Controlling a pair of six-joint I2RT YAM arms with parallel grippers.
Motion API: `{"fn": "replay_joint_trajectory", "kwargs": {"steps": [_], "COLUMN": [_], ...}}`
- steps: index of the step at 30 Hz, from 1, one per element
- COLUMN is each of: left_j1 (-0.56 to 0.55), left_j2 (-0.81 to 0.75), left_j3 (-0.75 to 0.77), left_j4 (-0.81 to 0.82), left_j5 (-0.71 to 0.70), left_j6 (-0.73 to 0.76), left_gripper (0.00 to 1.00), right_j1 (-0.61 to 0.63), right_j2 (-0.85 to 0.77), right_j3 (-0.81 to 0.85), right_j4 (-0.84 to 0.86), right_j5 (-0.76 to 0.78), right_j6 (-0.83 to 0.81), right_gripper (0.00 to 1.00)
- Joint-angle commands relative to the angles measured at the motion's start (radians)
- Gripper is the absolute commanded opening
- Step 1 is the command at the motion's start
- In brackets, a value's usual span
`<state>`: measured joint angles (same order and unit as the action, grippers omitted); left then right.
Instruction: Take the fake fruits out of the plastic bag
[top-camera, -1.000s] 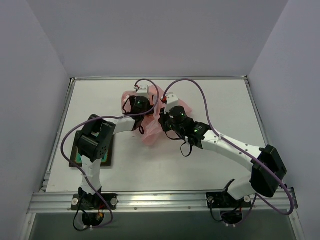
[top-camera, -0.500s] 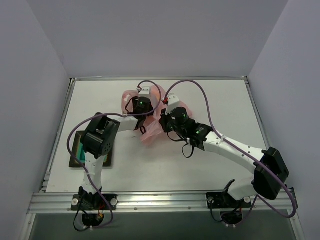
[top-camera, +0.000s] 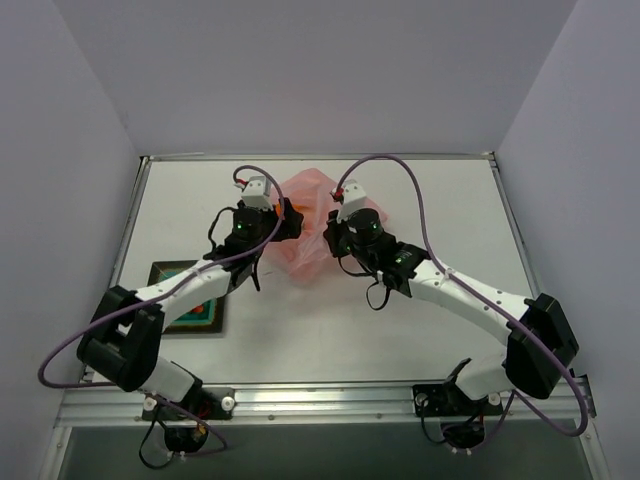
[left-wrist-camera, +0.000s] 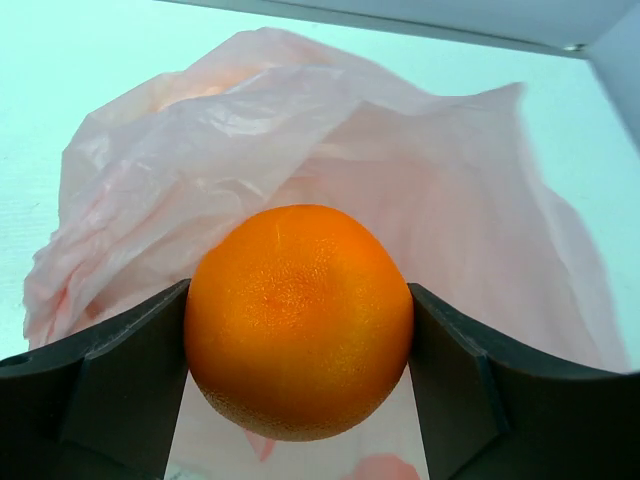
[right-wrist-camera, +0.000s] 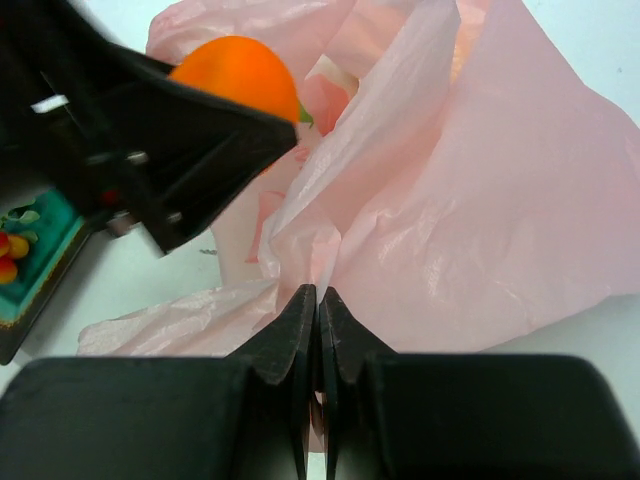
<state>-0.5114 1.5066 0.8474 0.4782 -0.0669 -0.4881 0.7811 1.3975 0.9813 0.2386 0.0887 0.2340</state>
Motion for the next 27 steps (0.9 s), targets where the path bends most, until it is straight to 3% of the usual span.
{"fn": "replay_joint_trajectory", "kwargs": {"steps": [1, 4, 7, 8, 11, 16, 23, 27], "left_j1": [-0.006, -0.006, 0.001, 0.002, 0.024, 0.056, 0.103, 0.117], "left_j2": [-0.121, -0.287, -0.463, -0.535, -0.614, -0.574, -0.355, -0.304], "left_j3": [-0.016, -0.083, -0.151, -0.163, -0.186, -0.209, -0.189, -0.18], "left_j4": [-0.056, -0.163, -0.324, -0.369, -0.597, -0.653, -0.671, -0.679], "left_j5": [0.127, 0.067, -0.115, -0.254, -0.434, -0.507, -0.623, -0.663], "left_j6": [-0.038, -0.037, -0.085, -0.098, -0.147, -0.188, -0.276, -0.328], "left_gripper": [0.39, 0.38, 0.37, 0.37, 0.4, 0.41, 0.43, 0.45], "right_j1": [-0.022, -0.032, -0.04, -0.043, -0.046, -0.043, -0.042, -0.043], "right_j2": [0.011, 0.0, -0.022, -0.025, -0.041, -0.058, -0.081, -0.089], "right_j3": [-0.007, -0.012, -0.027, -0.032, -0.05, -0.075, -0.098, -0.104], "right_j4": [0.059, 0.067, 0.087, 0.091, 0.117, 0.145, 0.156, 0.154], "right_j5": [0.008, 0.005, -0.013, -0.03, -0.062, -0.078, -0.124, -0.126], "right_j6": [-0.01, -0.009, -0.002, -0.001, 0.013, 0.022, 0.022, 0.021], "right_gripper": [0.0, 0.0, 0.0, 0.0, 0.0, 0.0, 0.0, 0.0]}}
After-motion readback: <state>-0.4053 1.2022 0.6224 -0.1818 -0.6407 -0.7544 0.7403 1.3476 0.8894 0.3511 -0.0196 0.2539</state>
